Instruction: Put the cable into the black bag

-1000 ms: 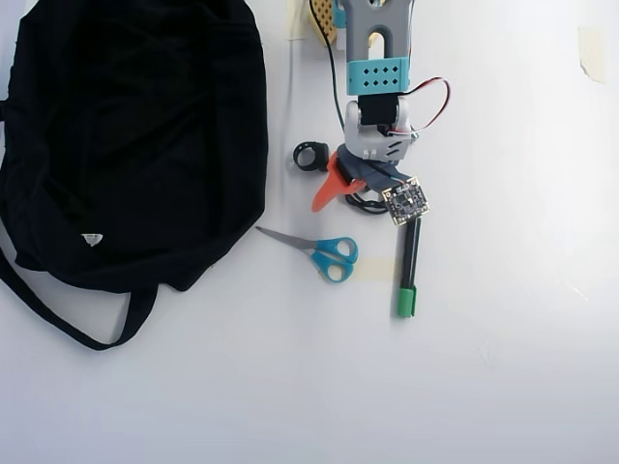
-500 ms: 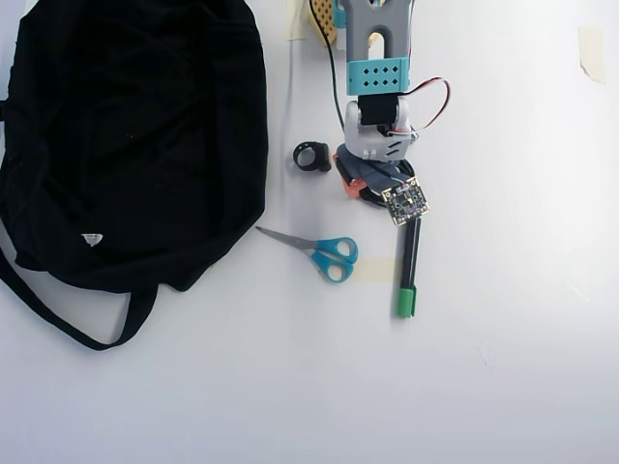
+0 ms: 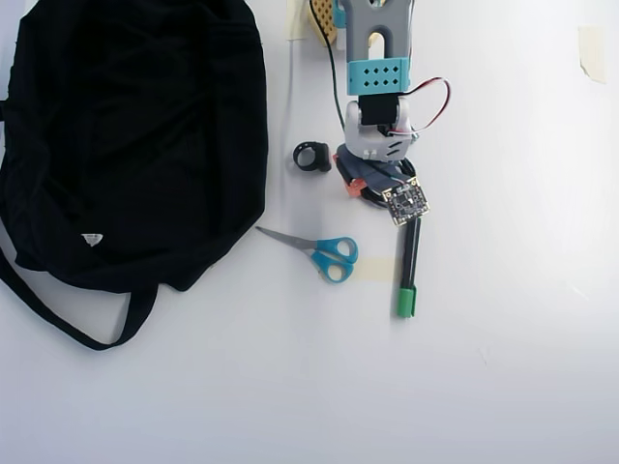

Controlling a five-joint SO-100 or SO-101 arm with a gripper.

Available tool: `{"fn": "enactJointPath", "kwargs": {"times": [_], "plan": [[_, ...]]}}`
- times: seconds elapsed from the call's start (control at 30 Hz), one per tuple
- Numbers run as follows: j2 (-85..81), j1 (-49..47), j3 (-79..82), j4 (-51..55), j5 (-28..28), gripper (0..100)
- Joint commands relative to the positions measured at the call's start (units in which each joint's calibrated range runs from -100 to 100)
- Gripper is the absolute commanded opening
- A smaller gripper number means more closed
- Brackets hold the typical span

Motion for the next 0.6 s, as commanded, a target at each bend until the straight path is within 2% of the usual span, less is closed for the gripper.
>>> {"fn": "enactJointPath", "kwargs": {"times": [0.0, 0.33, 0.57], "plan": [[-2.0, -1.7, -2.6, 1.0, -0.1, 2], [-4.9, -3.3, -8.9, 10.8, -0.1, 2], [-9.6, -3.5, -9.8, 13.3, -0.1, 2]]}}
